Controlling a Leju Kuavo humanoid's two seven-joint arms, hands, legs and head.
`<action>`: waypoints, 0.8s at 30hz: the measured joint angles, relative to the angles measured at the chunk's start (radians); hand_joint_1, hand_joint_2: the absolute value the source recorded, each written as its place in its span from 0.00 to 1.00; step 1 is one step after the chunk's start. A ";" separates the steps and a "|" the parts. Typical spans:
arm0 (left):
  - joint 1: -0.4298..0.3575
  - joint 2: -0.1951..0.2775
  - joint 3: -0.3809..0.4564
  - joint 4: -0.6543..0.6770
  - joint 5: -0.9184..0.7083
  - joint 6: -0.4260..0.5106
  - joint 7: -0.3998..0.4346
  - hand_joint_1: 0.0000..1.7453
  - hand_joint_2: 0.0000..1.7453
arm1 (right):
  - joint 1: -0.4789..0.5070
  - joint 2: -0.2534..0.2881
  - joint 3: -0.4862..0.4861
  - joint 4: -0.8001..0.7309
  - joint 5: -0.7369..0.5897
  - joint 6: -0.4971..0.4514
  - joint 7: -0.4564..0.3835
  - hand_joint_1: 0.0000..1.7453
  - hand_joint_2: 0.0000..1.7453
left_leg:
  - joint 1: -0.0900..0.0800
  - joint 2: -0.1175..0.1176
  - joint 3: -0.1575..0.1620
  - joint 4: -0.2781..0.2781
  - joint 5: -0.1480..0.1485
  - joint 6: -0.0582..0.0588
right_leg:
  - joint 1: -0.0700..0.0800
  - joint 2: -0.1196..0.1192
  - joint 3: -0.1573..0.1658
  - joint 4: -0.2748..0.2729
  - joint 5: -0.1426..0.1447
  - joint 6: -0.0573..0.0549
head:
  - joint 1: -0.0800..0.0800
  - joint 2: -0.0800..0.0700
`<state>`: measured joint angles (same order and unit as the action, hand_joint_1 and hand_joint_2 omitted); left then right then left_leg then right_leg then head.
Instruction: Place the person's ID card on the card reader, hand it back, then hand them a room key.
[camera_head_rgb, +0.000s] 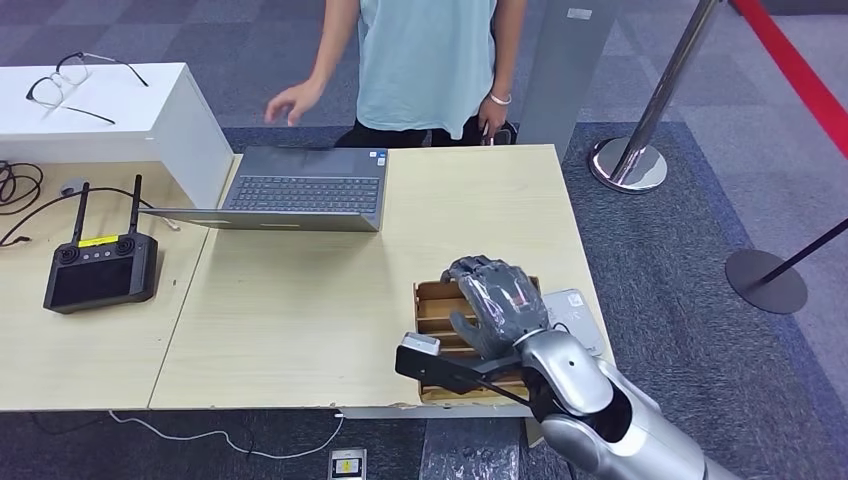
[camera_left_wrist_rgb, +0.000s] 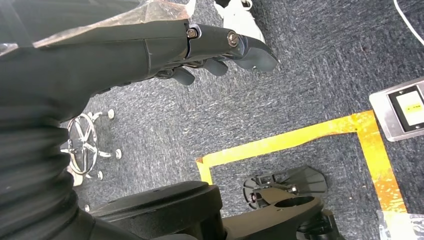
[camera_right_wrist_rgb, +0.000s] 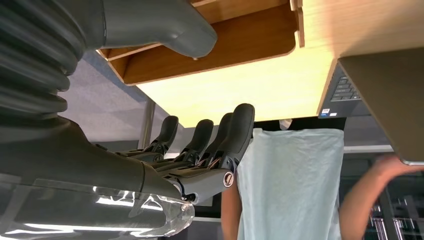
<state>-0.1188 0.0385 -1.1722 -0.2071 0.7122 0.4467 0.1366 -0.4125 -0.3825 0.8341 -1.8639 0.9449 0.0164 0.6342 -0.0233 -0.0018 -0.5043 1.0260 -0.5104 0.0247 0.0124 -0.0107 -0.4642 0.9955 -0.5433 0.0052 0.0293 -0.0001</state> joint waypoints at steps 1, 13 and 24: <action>0.000 0.000 0.000 0.000 0.000 0.000 0.000 0.00 1.00 | 0.001 0.000 0.000 0.001 0.000 0.000 0.000 0.43 1.00 | 0.000 0.000 0.000 0.000 0.000 0.000 | 0.000 0.000 0.000 0.000 0.000 0.000 | 0.000 0.000; 0.000 0.000 0.009 0.000 0.000 -0.001 0.004 0.00 1.00 | 0.046 -0.001 0.006 0.033 0.001 -0.010 0.000 0.49 1.00 | 0.000 0.000 -0.001 0.000 0.000 0.000 | 0.000 0.000 -0.001 0.000 0.000 0.000 | 0.000 0.000; 0.000 0.001 0.009 0.000 -0.004 -0.004 0.006 0.00 1.00 | 0.096 -0.004 0.005 0.042 0.001 -0.021 -0.002 0.59 1.00 | 0.000 0.000 0.000 0.000 0.000 0.000 | 0.000 0.000 -0.001 0.000 0.000 0.000 | 0.000 0.000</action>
<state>-0.1187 0.0395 -1.1631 -0.2071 0.7084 0.4429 0.1431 -0.3166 -0.3864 0.8394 -1.8219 0.9460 -0.0041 0.6325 -0.0232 -0.0018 -0.5048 1.0258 -0.5105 0.0246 0.0125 -0.0108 -0.4648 0.9954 -0.5436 0.0048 0.0294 0.0000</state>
